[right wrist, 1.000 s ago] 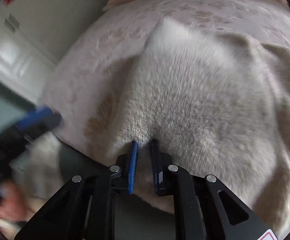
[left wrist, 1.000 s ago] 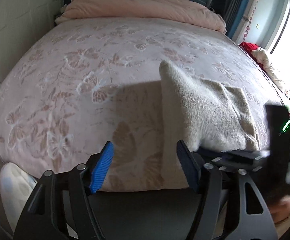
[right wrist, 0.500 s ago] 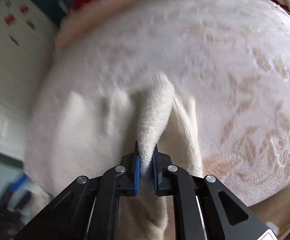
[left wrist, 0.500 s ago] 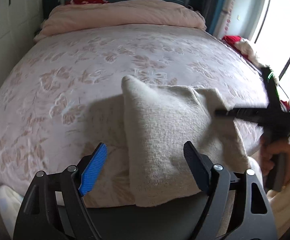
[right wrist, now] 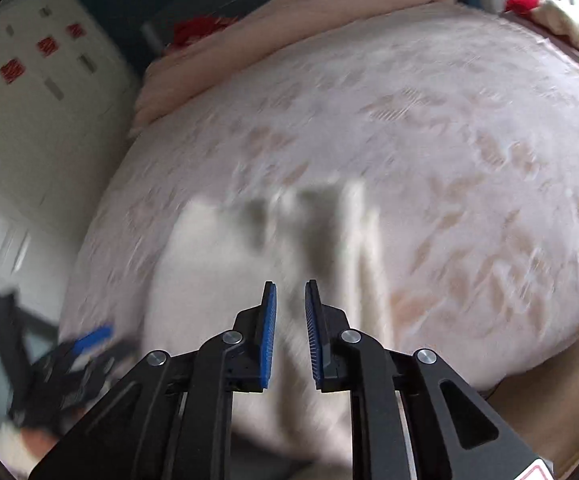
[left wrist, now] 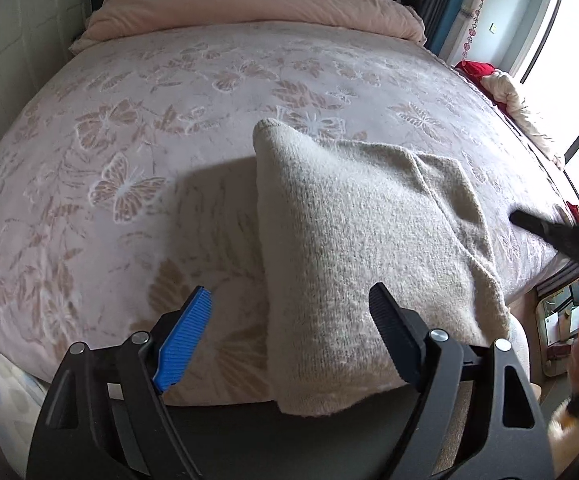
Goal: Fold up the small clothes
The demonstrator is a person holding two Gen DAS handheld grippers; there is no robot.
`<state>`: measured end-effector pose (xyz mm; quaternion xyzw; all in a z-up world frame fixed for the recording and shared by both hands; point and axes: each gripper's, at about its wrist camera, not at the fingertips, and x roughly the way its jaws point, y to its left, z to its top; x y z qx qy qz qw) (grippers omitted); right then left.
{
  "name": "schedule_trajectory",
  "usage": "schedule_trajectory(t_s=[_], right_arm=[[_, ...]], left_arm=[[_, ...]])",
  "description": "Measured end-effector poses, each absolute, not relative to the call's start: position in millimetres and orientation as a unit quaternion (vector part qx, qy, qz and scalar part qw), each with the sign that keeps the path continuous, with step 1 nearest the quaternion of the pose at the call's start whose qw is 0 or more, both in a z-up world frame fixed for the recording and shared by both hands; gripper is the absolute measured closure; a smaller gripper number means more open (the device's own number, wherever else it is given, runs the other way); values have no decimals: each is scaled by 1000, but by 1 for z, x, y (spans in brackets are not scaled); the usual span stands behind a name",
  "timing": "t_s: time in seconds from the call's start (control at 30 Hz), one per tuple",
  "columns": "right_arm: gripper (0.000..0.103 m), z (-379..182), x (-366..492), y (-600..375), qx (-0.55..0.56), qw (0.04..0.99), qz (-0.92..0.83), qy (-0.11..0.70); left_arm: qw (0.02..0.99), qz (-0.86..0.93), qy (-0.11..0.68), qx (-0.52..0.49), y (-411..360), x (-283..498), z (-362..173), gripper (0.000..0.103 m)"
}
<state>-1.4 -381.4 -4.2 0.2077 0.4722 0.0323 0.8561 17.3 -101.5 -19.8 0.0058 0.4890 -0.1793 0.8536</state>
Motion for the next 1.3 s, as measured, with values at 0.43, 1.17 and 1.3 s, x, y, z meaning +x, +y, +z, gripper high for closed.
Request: schedule_trajectory(t_s=[0.43, 1.17, 1.3], right_arm=[[90, -18, -50, -391, 159, 856, -65, 488], [97, -85, -60, -398, 239, 810, -35, 534], [89, -35, -57, -393, 239, 842, -25, 484]], left_arm=[[853, -183, 488, 4, -95, 9, -20, 23], [839, -183, 511, 35, -119, 7, -57, 16], [849, -193, 492, 11, -115, 9, -30, 16]])
